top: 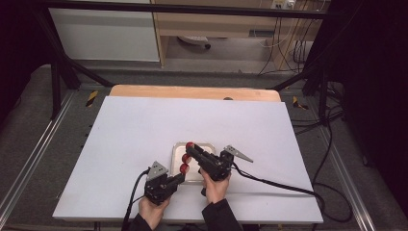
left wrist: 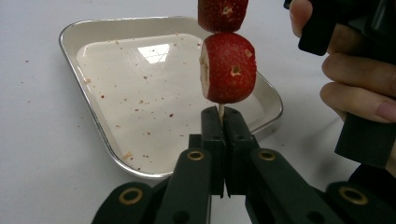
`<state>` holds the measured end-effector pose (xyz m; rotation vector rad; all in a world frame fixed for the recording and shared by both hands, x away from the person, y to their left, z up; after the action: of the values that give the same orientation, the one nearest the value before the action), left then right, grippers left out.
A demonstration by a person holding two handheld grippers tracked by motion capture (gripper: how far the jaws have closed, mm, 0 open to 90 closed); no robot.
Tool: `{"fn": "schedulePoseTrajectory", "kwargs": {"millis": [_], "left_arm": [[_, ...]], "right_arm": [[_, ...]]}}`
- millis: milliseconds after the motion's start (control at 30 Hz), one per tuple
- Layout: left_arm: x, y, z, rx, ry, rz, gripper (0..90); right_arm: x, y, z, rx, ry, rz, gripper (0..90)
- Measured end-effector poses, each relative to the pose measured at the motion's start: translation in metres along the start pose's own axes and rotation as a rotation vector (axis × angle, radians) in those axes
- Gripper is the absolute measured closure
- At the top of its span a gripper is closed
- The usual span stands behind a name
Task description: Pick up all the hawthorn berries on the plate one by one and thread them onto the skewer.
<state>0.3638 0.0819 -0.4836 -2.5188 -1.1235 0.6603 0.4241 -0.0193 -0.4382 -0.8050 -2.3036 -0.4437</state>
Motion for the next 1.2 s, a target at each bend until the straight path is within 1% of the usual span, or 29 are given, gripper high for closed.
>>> {"fn": "schedulePoseTrajectory", "kwargs": {"millis": [100,167,267,400,467,533,567,600,633,667,733,833,900,967,1033,1100,1200], "left_arm": [[-0.001,-0.001,-0.001,-0.011,0.002,0.003,88.7],[-0.001,-0.001,0.000,-0.009,-0.001,0.006,88.7],[0.000,-0.001,-0.001,-0.013,0.000,0.007,88.7],[0.000,0.000,0.000,-0.007,0.001,0.013,88.6],[0.001,0.000,0.000,-0.008,0.006,0.015,88.6],[0.002,-0.001,-0.001,-0.014,0.008,0.015,88.5],[0.003,-0.002,-0.002,-0.020,0.007,0.011,88.5],[0.003,-0.003,-0.002,-0.017,0.001,0.014,88.5],[0.004,-0.003,-0.003,-0.015,0.003,0.012,88.5],[0.005,-0.004,-0.003,-0.012,0.003,0.013,88.5],[0.005,-0.004,-0.003,-0.013,0.005,0.015,88.5],[0.007,-0.005,-0.004,-0.014,0.019,0.016,88.5],[0.007,-0.006,-0.004,-0.013,0.024,0.017,88.5],[0.008,-0.007,-0.004,-0.010,0.032,0.019,88.4],[0.009,-0.008,-0.005,-0.006,0.037,0.024,88.4],[0.010,-0.010,-0.006,-0.005,0.036,0.030,88.4],[0.013,-0.014,-0.009,-0.002,0.057,0.032,88.4]], "right_arm": [[0.000,0.000,0.001,0.003,-0.006,0.005,63.1],[0.001,-0.001,0.001,0.005,-0.004,0.002,63.1],[0.001,-0.002,0.004,0.016,-0.018,0.007,63.1],[0.000,-0.002,0.007,0.024,-0.017,0.005,63.1],[-0.001,-0.001,0.007,0.042,-0.007,0.009,62.7],[0.000,-0.002,0.005,0.046,-0.025,0.008,61.8],[0.001,-0.002,0.004,0.050,-0.030,0.004,59.7],[0.002,-0.003,0.002,0.059,-0.047,0.005,54.2],[0.002,-0.004,0.000,0.067,-0.066,0.007,50.1],[0.003,-0.005,-0.003,0.075,-0.086,0.007,49.6],[0.004,-0.008,-0.008,0.099,-0.137,0.018,44.6],[0.001,-0.011,-0.012,0.163,-0.190,0.034,37.4],[-0.004,-0.012,-0.013,0.219,-0.221,0.059,32.3],[-0.009,-0.015,-0.013,0.269,-0.266,0.082,27.1],[-0.013,-0.018,-0.013,0.306,-0.314,0.095,21.7],[-0.018,-0.022,-0.014,0.342,-0.339,0.107,16.0],[-0.027,-0.032,-0.015,0.401,-0.393,0.134,11.0]]}}
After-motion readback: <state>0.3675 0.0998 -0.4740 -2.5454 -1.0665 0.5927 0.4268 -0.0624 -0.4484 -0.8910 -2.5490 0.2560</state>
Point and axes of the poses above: each handheld gripper's, and its own axes: y roughly forward along the jaws, z roughly out of its underside, x roughly to its left, the point moved 8 cm from there along y, roughly forward along the jaws, and after that the axes turned 4 degrees about -x, right-handed, at the moved point
